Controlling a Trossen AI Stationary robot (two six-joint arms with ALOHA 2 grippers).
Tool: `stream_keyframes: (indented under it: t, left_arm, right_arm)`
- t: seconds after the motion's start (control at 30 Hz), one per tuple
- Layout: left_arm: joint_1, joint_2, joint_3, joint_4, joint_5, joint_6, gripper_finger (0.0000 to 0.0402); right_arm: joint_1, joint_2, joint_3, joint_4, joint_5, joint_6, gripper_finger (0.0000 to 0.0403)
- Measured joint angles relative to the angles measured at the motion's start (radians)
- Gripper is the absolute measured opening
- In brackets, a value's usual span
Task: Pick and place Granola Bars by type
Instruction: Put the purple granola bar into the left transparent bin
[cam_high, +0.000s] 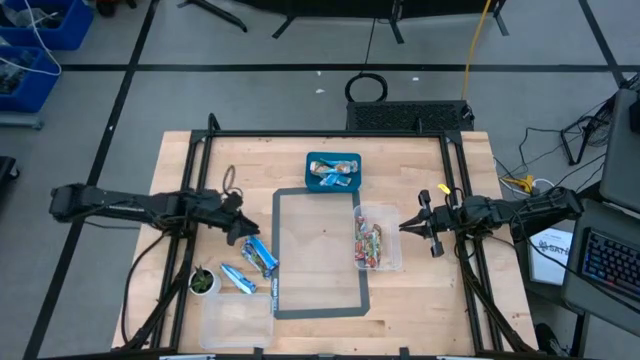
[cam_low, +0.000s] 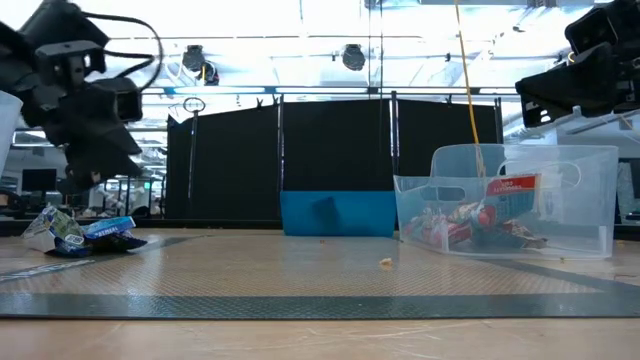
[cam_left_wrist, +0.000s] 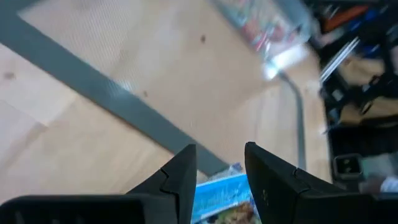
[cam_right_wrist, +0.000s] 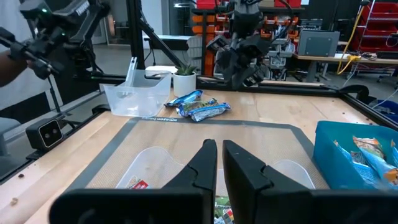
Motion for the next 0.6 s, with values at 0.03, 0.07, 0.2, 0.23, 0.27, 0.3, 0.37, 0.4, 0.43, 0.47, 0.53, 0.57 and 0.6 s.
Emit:
stream_keyframes:
  t: [0.03,0.07,0.2,0.23,0.27,0.3,0.37,0.4,0.43,0.47,0.53,0.57,0.6]
  left_arm:
    - [-0.011,0.045,0.025,-0.005,0.000,0.004,0.0138]
    - [-0.022,0.087,0.050,-0.011,0.000,0.014,0.0138]
    - [-0.077,0.245,0.179,-0.109,0.000,0.073,0.0138]
    - [-0.093,0.280,0.214,-0.157,0.000,0.083,0.0138]
    - [-0.109,0.312,0.247,-0.204,0.000,0.090,0.0138]
    - [-0.124,0.347,0.286,-0.255,-0.001,0.097,0.0138]
    - [-0.153,0.404,0.355,-0.359,-0.018,0.118,0.0138]
    - [-0.169,0.433,0.390,-0.413,-0.033,0.137,0.0138]
    - [-0.185,0.460,0.419,-0.463,-0.054,0.176,0.0138]
    - [-0.202,0.488,0.448,-0.506,-0.075,0.222,0.0138]
    - [-0.232,0.536,0.496,-0.573,-0.104,0.328,0.0138]
    - [-0.246,0.559,0.513,-0.585,-0.115,0.396,0.0138]
    - [-0.256,0.576,0.523,-0.587,-0.124,0.457,0.0138]
  right_arm:
    - [0.000,0.000,0.000,0.000,0.000,0.000,0.0020]
    - [0.000,0.000,0.000,0.000,0.000,0.000,0.0021]
    - [0.000,0.000,0.000,0.000,0.000,0.000,0.0020]
    - [0.000,0.000,0.000,0.000,0.000,0.000,0.0020]
    - [0.000,0.000,0.000,0.000,0.000,0.000,0.0020]
    - [0.000,0.000,0.000,0.000,0.000,0.000,0.0020]
    - [0.000,0.000,0.000,0.000,0.000,0.000,0.0020]
    - [0.000,0.000,0.000,0.000,0.000,0.000,0.0020]
    - [0.000,0.000,0.000,0.000,0.000,0.000,0.0020]
    - [0.000,0.000,0.000,0.000,0.000,0.000,0.0020]
    - [0.000,0.000,0.000,0.000,0.000,0.000,0.0020]
    - [0.000,0.000,0.000,0.000,0.000,0.000,0.0020]
    - [0.000,0.000,0.000,0.000,0.000,0.000,0.0020]
